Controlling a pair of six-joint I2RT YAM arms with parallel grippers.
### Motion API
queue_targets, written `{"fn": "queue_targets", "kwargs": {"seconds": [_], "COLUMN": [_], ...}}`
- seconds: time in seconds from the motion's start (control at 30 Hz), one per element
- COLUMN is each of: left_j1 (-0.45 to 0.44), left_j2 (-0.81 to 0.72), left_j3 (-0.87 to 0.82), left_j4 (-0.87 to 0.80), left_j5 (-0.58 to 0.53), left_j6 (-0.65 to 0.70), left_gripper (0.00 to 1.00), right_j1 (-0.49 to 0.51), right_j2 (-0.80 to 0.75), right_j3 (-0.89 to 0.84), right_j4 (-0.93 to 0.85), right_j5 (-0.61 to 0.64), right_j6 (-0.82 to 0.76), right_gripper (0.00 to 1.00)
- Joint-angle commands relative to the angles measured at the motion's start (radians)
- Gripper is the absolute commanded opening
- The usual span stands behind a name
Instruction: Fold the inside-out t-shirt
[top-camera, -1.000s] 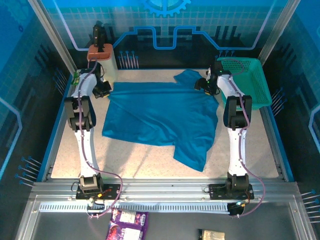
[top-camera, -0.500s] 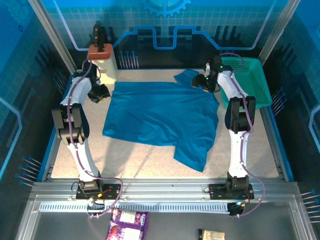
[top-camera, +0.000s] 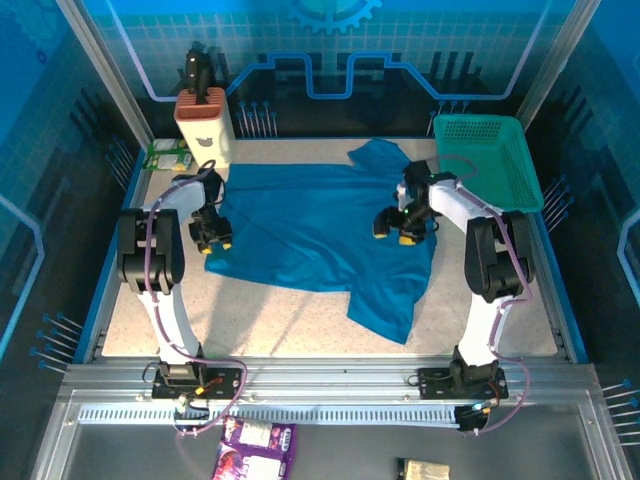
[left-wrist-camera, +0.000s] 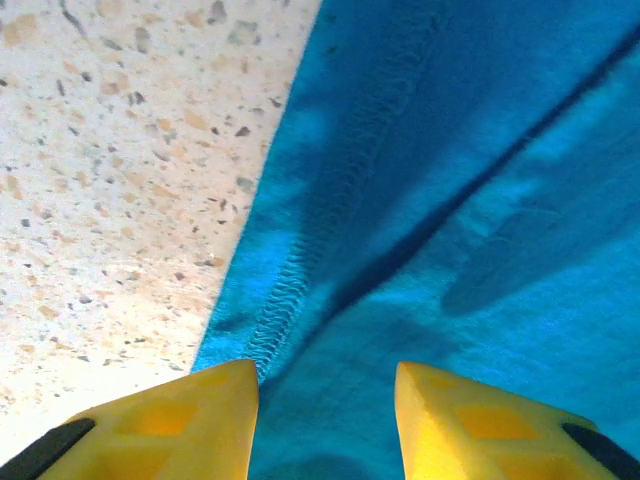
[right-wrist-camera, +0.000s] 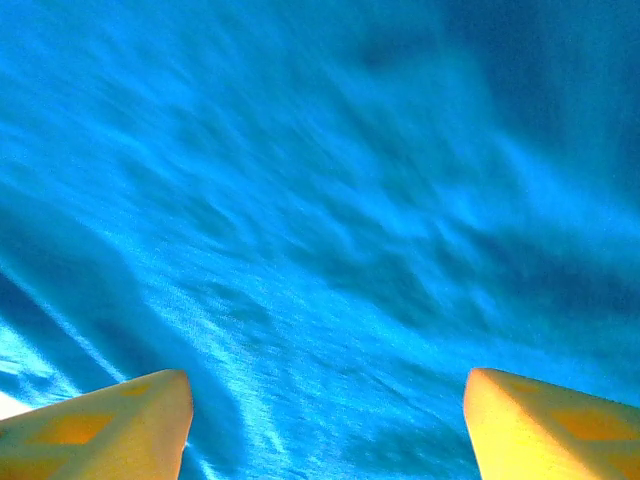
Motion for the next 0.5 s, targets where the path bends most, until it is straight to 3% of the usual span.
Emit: {"fn": "queue_targets", "kwargs": {"seconds": [0.0,0.07,0.27,0.47], "left_j1": [0.002,0.004,0.005,0.005], "left_j2": [-0.002,-0.004,0.002,-0.050], "left_j3": [-0.007,-0.010,-0.053,-0.096], "left_j4": [-0.015,-0.024,-0.017,-0.009], "left_j5": [-0.028,-0.034,0.090,0.087], "left_j6": [0.022,0.025,0.029,0.020], "left_gripper": [0.44,0.45,0.39,0.17], "right_j1": [-0.013,-0.029,-0.079,-0.103], "right_j2": [-0.042,-0.039,-0.025,-0.002], "right_j3": [-0.059,-0.093,-0.142,-0.139], "right_j4": [0.052,0.067,0.099,0.095], "right_j5": [-0.015,-0.005,0.018,0.039], "right_j6": [0.010,0.013,0.010,0.009], "right_gripper": [0.73,0.73,0.73,0.72]}}
